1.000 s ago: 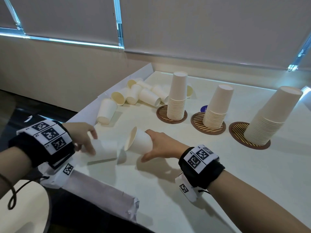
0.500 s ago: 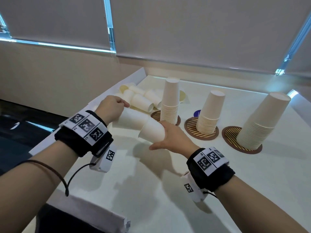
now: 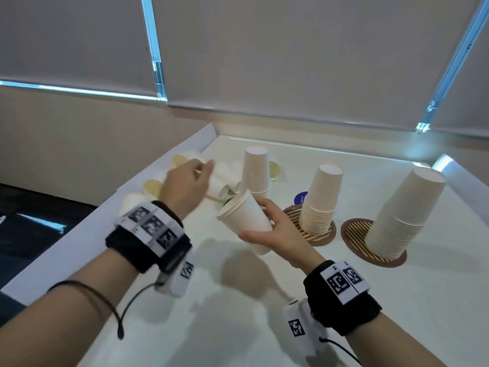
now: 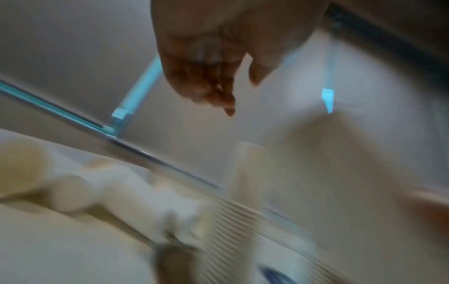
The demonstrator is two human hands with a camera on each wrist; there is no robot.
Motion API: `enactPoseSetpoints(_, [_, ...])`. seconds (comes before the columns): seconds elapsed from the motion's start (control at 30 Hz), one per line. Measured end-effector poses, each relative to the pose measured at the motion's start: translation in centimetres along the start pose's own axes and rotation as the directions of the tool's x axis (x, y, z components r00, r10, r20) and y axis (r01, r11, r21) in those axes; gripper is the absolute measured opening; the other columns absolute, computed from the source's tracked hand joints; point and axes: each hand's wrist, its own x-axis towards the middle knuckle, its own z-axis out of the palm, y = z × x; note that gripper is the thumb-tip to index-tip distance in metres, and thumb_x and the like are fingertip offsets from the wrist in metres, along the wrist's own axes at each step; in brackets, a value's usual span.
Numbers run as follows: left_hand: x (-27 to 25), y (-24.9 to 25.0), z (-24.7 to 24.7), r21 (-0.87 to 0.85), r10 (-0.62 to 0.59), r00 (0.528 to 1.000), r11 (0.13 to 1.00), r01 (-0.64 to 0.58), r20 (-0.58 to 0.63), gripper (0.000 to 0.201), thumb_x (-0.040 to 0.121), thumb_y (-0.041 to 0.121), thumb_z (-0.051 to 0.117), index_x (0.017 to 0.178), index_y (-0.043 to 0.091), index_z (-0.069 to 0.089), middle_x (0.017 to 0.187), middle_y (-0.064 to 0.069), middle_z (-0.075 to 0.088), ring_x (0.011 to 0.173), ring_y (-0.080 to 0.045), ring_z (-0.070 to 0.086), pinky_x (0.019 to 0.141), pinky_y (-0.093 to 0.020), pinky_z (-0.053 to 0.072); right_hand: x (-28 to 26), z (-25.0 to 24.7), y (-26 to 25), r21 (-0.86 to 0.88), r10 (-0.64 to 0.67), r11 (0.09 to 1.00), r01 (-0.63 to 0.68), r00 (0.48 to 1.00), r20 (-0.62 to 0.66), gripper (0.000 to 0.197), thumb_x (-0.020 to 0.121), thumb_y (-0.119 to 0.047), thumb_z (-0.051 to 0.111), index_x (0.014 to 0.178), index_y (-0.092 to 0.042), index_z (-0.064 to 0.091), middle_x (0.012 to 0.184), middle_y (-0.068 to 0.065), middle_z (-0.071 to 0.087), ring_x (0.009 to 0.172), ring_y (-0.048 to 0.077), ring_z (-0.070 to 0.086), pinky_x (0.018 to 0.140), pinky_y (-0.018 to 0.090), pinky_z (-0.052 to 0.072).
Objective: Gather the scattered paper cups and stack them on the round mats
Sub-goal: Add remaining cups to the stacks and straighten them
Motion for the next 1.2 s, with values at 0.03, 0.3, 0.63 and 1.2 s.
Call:
enactPoseSetpoints(0.03, [2.1,-2.0,-0.6,0.137,-0.037,0.998,0.990,0.044,-0.050,0.029,0.092,0.035,0.054,0.106,0.011,0.063,0.097,-0.009,0.064,0.098,-0.031,0.058,0.081,-0.033,0.044,0.1,-0.3,0.3,0.012,0.006,1.000,-0.005,1.000,-0.007,0.075,0.054,-0.037,0.081,0.121,-0.044,0.050,0.116,-0.001,0.058,0.100,0.015,0.062,0.069,0.019,0.052])
enactPoseSetpoints(0.3, [7.0,-14.9,-1.4,0.629,-0.484,0.875,0.686,0.366,0.019,0.074,0.069,0.018,0.080,0.128,-0.005,0.042,0.126,-0.027,0.052,0.116,-0.042,0.053,0.094,-0.044,0.045,-0.1,-2.4,1.6,-0.053,0.059,0.997,-0.059,0.998,-0.005,0.066,0.064,-0.020,0.083,0.107,-0.052,0.045,0.114,0.001,0.056,0.096,0.016,0.064,0.070,0.029,0.058])
enactPoseSetpoints(0.63, [2.4,-7.3,1.2,0.448,-0.314,0.919,0.875,0.182,0.239,0.053,0.065,0.051,0.074,0.100,0.015,0.060,0.084,0.000,0.062,0.074,-0.018,0.060,0.063,-0.027,0.051,-0.8,-3.3,1.2,-0.189,0.066,0.979,-0.078,0.995,-0.071,0.064,0.064,-0.016,0.083,0.112,-0.041,0.047,0.102,-0.014,0.054,0.090,0.005,0.059,0.072,0.026,0.056])
enactPoseSetpoints(1.2, [-1.2,12.5,10.8,-0.599,0.017,0.922,0.765,0.238,0.388,0.062,0.099,0.050,0.025,0.112,0.002,0.062,0.106,-0.017,0.067,0.093,-0.028,0.066,0.074,-0.034,0.056,-0.3,-9.9,-7.1,-0.099,-0.296,0.936,0.338,0.601,-0.742,0.083,0.061,-0.025,0.087,0.126,-0.033,0.035,0.110,-0.017,0.050,0.102,0.005,0.056,0.089,0.025,0.049])
